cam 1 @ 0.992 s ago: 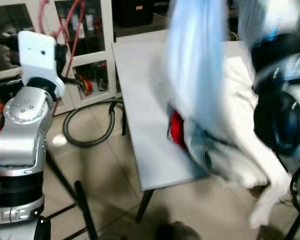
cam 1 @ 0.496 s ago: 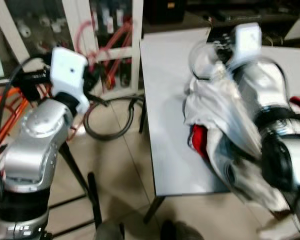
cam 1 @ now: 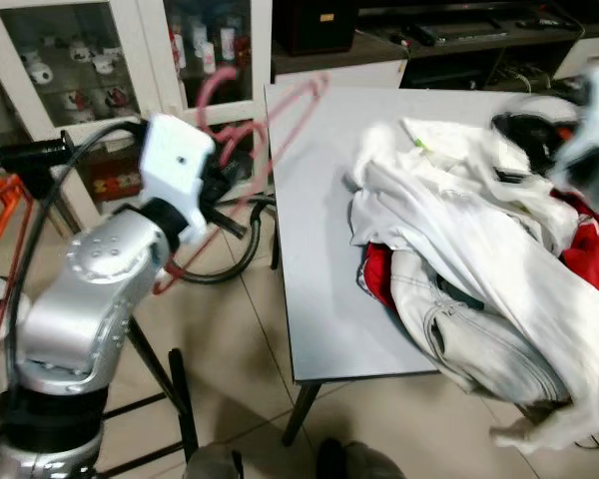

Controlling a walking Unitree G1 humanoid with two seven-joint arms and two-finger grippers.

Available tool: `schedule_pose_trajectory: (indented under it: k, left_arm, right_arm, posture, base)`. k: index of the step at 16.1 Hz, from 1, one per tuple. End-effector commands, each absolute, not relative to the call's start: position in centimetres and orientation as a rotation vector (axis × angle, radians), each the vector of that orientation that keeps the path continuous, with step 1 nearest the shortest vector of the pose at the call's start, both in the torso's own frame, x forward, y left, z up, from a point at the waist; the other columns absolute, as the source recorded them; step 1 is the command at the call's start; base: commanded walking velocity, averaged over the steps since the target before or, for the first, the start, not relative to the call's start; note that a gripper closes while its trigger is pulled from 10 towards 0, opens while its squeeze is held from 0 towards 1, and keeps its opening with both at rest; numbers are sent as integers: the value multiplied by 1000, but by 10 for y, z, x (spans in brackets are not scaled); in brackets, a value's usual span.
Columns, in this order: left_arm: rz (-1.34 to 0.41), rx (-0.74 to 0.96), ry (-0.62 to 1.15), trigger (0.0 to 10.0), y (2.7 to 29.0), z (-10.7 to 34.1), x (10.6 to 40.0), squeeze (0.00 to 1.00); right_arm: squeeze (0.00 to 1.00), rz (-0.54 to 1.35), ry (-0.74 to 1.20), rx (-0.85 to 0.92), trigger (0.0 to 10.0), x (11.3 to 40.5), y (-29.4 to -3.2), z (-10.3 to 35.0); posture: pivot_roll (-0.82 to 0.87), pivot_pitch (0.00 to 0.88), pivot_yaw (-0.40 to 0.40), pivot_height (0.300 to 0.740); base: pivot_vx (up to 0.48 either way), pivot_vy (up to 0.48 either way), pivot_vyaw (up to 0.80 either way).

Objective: Hang hanger

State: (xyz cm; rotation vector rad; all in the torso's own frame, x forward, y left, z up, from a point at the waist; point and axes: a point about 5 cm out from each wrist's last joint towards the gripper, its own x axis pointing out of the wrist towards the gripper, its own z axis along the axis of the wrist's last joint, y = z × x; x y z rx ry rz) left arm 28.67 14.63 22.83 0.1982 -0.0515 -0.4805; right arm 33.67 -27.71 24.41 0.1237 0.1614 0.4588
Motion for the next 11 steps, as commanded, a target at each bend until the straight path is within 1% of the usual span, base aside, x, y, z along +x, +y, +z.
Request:
schedule_pose_trajectory:
  k: [1,2,3,4,5,6,8,9,10,11]
  left_arm:
    - [-432,179,-22,10000,148,226,291,0]
    - [-416,165,-11,10000,149,226,292,0]
    - [-378,131,-26,10000,151,228,294,0]
    - [-354,123,-48,10000,150,229,294,0]
    - [-342,117,-58,10000,148,229,293,0]
    - [-340,105,-56,10000,144,228,292,0]
    - [-372,151,-55,10000,136,227,291,0]
    - [-376,148,-58,10000,134,227,291,0]
    - [-385,150,-63,10000,132,230,293,0]
    - [-390,147,-66,10000,131,231,293,0]
  right_arm:
    - [1000,593,122,108,10000,320,-272,263]
    - [1000,615,111,86,10000,314,-271,265]
    - [1000,554,20,91,10000,311,-268,278]
    - [0,468,-102,89,10000,308,-257,288]
    - [0,435,-156,85,10000,301,-243,288]
    - [0,425,-175,131,10000,295,-226,280]
    - [0,367,-189,143,10000,287,-208,263]
    - [0,350,-186,126,10000,285,-203,259]
    - [0,300,-177,190,10000,280,-194,250]
    - [0,280,-180,201,10000,279,-192,249]
  posture:
    - [23,23,-49,740]
    - [23,23,-49,740]
    - [14,29,-48,740]
    - [6,32,-49,740]
    - [5,31,-50,740]
    - [2,34,-45,740]
    - [0,32,-42,740]
    - [-1,31,-34,740]
    - [-4,29,-25,740]
    - [-4,29,-25,740]
  base:
    - [0,0,0]
    - [0,0,0]
    - [0,0,0]
    - [0,0,0]
    - [0,0,0]
    - [0,0,0]
    - [0,0,0]
    - [0,0,0]
    - [-247,0,0]
    - [-247,0,0]
